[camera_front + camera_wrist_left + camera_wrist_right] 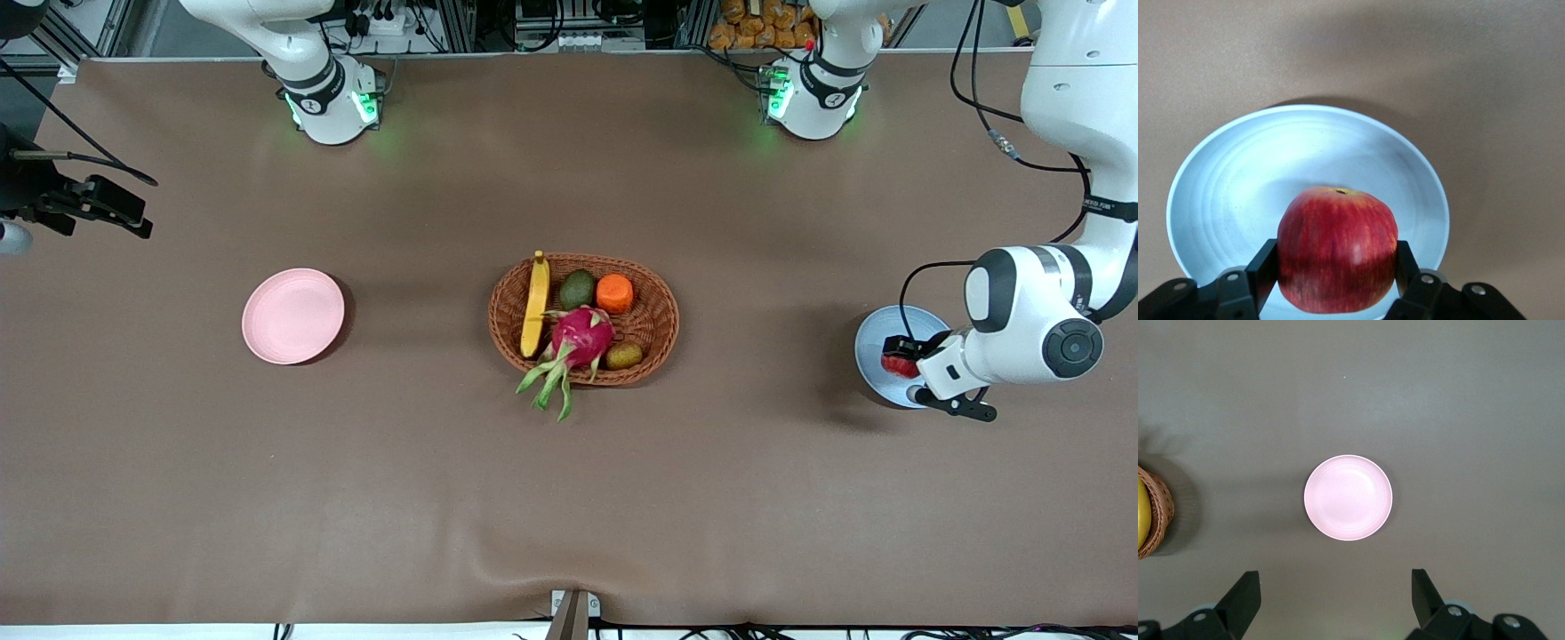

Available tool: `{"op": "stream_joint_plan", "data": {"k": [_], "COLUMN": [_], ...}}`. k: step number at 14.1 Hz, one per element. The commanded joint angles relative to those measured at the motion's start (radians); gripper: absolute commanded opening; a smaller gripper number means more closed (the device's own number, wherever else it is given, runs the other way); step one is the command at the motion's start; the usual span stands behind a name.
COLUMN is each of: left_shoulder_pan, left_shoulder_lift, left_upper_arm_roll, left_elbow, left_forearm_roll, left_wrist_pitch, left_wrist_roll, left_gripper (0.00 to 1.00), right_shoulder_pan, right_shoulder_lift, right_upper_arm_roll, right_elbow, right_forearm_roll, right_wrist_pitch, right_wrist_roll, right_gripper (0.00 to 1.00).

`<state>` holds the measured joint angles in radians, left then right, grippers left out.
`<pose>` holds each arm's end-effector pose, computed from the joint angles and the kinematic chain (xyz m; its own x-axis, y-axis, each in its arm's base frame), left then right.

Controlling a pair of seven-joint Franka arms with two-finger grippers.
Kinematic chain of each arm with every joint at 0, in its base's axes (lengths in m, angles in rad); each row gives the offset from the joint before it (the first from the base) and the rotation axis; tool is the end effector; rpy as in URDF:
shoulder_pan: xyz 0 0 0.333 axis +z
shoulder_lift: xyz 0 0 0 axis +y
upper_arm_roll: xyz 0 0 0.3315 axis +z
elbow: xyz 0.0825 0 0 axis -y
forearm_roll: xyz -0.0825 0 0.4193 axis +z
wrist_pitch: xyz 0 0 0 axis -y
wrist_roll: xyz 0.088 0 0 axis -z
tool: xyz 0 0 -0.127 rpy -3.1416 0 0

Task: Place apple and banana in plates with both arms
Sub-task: 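Lower the apple onto the blue plate and open the left gripper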

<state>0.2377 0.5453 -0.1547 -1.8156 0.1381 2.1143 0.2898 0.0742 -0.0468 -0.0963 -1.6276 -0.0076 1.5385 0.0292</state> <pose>0.6484 0.0659 0.1928 0.9334 -0.2745 -0.2313 -0.2703 -0.9615 0.0503 0.5694 -0.0148 0.6156 0.9978 -0.0512 -0.0424 -0.0511 -0.9987 0.0043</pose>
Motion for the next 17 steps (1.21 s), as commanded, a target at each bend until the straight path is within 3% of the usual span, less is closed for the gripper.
{"op": "stream_joint_plan", "data": {"k": [1, 3, 5, 12, 17], "left_shoulder_pan": [0.023, 0.029, 0.031, 0.012, 0.009], "left_shoulder_lift": [-0.013, -0.013, -0.007, -0.015, -0.019], "left_upper_arm_roll": [-0.011, -0.013, -0.013, -0.014, -0.074], "left_elbow": [-0.031, -0.033, -0.03, 0.008, 0.169], "left_forearm_roll": [0.021, 0.021, 0.02, 0.02, 0.015], "left_wrist_pitch": [0.03, 0.03, 0.03, 0.016, -0.103], "left_wrist_roll": [0.019, 0.037, 0.037, 0.039, 0.025], "left_gripper": [0.53, 0.65, 1.0, 1.0, 1.0], "right_shoulder_pan": [0.001, 0.003, 0.003, 0.013, 0.012], "right_shoulder_lift": [-0.005, -0.005, -0.005, -0.005, -0.005], "right_upper_arm_roll": [0.004, 0.004, 0.004, 0.004, 0.004], "right_elbow": [0.012, 0.012, 0.012, 0.012, 0.012], "right_forearm_roll": [-0.008, -0.006, -0.006, -0.006, -0.006], "right_wrist_pitch": [-0.009, -0.009, -0.011, -0.014, -0.014], "right_wrist_roll": [-0.002, 0.0, 0.0, 0.003, -0.003], "right_gripper": [1.0, 1.0, 1.0, 1.0, 1.0]}}
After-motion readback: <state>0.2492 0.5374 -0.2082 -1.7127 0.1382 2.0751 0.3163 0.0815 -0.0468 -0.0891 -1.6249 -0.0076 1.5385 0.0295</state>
